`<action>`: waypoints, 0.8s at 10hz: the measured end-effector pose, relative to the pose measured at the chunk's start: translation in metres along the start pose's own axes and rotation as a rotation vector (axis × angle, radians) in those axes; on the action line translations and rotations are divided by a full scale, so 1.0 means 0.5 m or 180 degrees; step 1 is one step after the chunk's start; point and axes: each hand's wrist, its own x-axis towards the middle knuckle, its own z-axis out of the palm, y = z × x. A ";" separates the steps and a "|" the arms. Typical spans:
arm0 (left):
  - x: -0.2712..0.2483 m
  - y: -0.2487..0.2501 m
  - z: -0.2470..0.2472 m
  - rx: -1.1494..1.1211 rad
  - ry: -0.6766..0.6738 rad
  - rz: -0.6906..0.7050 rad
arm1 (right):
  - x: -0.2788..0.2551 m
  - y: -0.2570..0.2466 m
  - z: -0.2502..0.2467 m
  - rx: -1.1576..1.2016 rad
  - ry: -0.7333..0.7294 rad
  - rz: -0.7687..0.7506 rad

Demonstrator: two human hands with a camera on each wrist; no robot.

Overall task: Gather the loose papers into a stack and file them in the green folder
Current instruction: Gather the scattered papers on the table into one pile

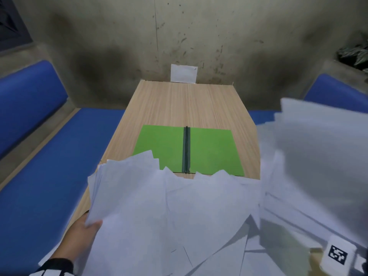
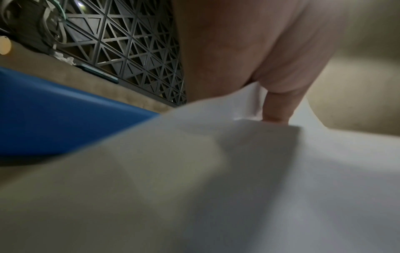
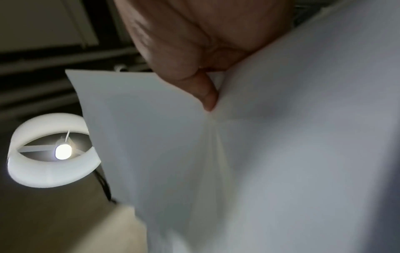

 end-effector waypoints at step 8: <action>-0.010 -0.006 0.017 -0.0016 -0.0027 0.0002 | -0.524 0.351 0.390 -0.0013 -0.1438 0.2755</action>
